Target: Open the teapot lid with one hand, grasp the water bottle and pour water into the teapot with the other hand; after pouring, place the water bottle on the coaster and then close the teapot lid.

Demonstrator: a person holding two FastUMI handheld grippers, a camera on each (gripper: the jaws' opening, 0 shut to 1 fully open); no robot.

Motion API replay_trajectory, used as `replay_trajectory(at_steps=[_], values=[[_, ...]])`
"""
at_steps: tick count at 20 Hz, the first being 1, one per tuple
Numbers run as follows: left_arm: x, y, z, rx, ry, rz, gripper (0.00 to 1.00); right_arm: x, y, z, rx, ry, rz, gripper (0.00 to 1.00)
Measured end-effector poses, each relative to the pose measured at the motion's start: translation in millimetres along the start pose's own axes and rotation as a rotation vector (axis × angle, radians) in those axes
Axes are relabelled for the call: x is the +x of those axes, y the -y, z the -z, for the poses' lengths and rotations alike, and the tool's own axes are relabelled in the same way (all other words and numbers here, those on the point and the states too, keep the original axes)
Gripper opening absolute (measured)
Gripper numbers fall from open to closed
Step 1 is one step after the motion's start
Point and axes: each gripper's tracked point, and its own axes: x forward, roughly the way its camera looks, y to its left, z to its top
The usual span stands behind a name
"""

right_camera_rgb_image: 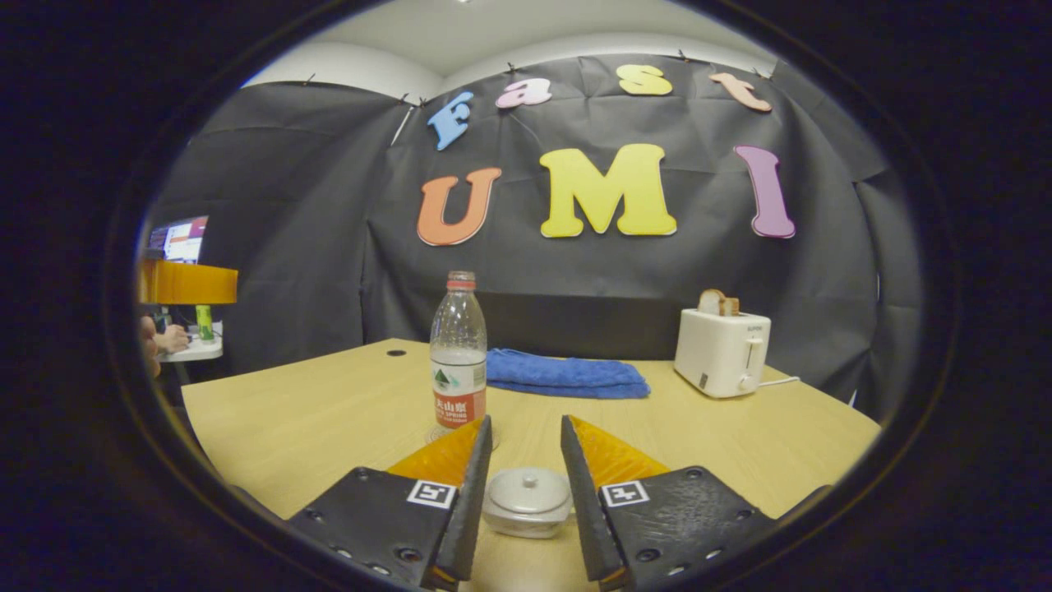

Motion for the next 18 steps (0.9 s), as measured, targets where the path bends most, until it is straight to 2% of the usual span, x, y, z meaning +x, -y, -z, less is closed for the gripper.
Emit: replay_trajectory(at_steps=[2, 3, 4, 6, 10, 14, 16, 17, 18], values=[[-4.3, 0.9, -4.6, 0.011, 0.006, 0.003, 0.95, -9.1, 3.0, -12.2, -0.001, 0.016, 0.019, 0.56], [-6.9, 2.6, -7.6, 0.018, 0.011, 0.004, 0.95, -15.2, 4.6, -20.1, 0.002, 0.028, 0.024, 0.63], [-10.5, 4.5, -10.3, 0.026, 0.017, 0.006, 0.95, -21.0, 5.6, -28.0, 0.004, 0.040, 0.030, 0.64], [-15.8, 6.1, -13.8, 0.038, 0.020, 0.008, 0.95, -34.7, 11.4, -45.1, -0.003, 0.061, 0.060, 0.72], [-26.7, 6.0, -17.8, 0.048, 0.003, 0.006, 0.95, -69.0, 23.3, -79.4, -0.053, 0.093, 0.131, 0.77], [-32.5, 1.9, -21.2, 0.048, -0.004, -0.006, 0.95, -104.4, 31.9, -104.9, -0.058, 0.118, 0.187, 0.96], [-35.9, 1.0, -22.1, 0.063, -0.002, -0.007, 0.95, -120.6, 40.4, -111.1, -0.040, 0.109, 0.212, 0.97], [-36.2, -3.0, -24.6, 0.070, 0.005, -0.016, 0.95, -127.9, 46.3, -112.7, -0.025, 0.097, 0.227, 0.93], [-36.4, -6.1, -26.4, 0.076, 0.011, -0.025, 0.95, -134.3, 50.9, -112.3, -0.008, 0.084, 0.237, 0.95]])
